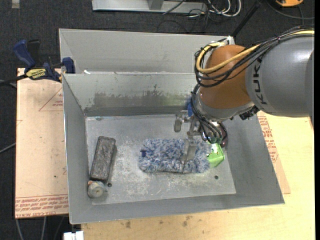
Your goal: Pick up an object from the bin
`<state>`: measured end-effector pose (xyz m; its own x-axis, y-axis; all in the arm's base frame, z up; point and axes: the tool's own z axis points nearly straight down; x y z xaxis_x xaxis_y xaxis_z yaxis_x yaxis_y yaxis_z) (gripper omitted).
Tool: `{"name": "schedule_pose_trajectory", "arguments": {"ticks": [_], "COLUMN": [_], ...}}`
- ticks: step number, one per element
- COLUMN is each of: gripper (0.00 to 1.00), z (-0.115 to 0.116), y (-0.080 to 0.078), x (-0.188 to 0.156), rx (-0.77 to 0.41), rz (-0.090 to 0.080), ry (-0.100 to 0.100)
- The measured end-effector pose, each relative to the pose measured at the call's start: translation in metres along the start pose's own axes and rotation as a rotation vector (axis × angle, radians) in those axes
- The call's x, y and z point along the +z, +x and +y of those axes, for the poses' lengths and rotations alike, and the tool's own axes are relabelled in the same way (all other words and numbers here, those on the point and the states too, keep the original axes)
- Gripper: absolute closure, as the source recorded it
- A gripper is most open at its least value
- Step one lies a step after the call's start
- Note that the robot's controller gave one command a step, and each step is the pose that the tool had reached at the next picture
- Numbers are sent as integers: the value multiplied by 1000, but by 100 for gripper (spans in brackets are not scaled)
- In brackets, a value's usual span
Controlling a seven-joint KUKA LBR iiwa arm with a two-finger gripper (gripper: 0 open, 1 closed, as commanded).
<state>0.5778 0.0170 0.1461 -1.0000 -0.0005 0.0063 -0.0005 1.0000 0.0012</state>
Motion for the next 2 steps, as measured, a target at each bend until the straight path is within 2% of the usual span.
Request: {"name": "schedule_pose_trajectory", "arguments": {"ticks": [1, 2], "gripper": [0, 100], "z": [0, 7], "y": [-1, 2], "x": [-5, 66], "rx": [0, 1], "rz": [-7, -5], "ry": [0, -1]}}
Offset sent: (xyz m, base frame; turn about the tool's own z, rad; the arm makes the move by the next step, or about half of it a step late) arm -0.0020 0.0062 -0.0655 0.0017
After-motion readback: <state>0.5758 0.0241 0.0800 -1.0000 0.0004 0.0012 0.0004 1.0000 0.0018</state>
